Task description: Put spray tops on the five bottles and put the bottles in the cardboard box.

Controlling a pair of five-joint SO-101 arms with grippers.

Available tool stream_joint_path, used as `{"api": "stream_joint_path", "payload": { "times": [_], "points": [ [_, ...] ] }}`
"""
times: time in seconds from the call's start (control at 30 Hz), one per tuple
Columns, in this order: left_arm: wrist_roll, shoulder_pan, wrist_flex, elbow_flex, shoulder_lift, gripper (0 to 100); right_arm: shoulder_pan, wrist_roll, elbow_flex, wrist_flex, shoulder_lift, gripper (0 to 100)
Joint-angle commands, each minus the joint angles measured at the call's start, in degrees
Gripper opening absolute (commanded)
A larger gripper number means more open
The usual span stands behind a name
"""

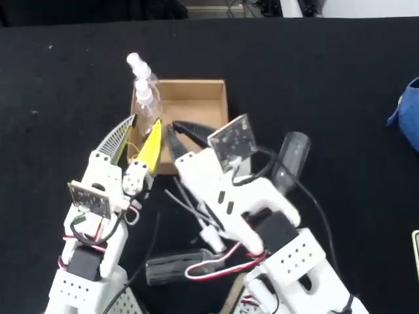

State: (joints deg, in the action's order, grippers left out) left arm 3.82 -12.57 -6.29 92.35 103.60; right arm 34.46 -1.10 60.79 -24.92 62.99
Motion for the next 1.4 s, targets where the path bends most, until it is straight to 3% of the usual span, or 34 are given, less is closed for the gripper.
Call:
{"api": "stream_joint_path", "payload": {
  "times": [0.0, 0.23, 0.73, 0.93, 1.03, 1.17, 1.37],
  "points": [
    [-0.62, -0.75, 0.79, -0.57, 0.53, 4, 1.58, -0.26, -0.84, 1.67, 1.89, 1.1],
    [-0.62, -3.03, 0.53, -0.57, 0.53, 4, 1.58, -0.62, -1.01, -0.53, 2.07, 1.1],
    [-0.62, -9.19, -8.97, -5.32, 0.53, 4, 1.67, -0.79, -2.33, -11.87, 10.59, 1.1],
    [-0.62, -8.66, -9.14, -4.88, 0.53, 4, -4.31, -0.79, -6.02, -18.11, 14.73, 1.2],
    [-0.62, -6.90, -15.74, -7.78, 0.53, 4, -9.93, -0.88, -11.56, -25.41, 15.34, 3.0],
    [-0.62, -4.79, -34.11, -17.89, 0.00, 4, -16.35, -4.57, -18.95, -35.16, 12.79, 12.3],
    [-0.18, -0.66, -40.70, -22.46, -0.18, 4, -22.59, -11.78, -25.80, -43.43, 2.15, 12.7]
  ]
}}
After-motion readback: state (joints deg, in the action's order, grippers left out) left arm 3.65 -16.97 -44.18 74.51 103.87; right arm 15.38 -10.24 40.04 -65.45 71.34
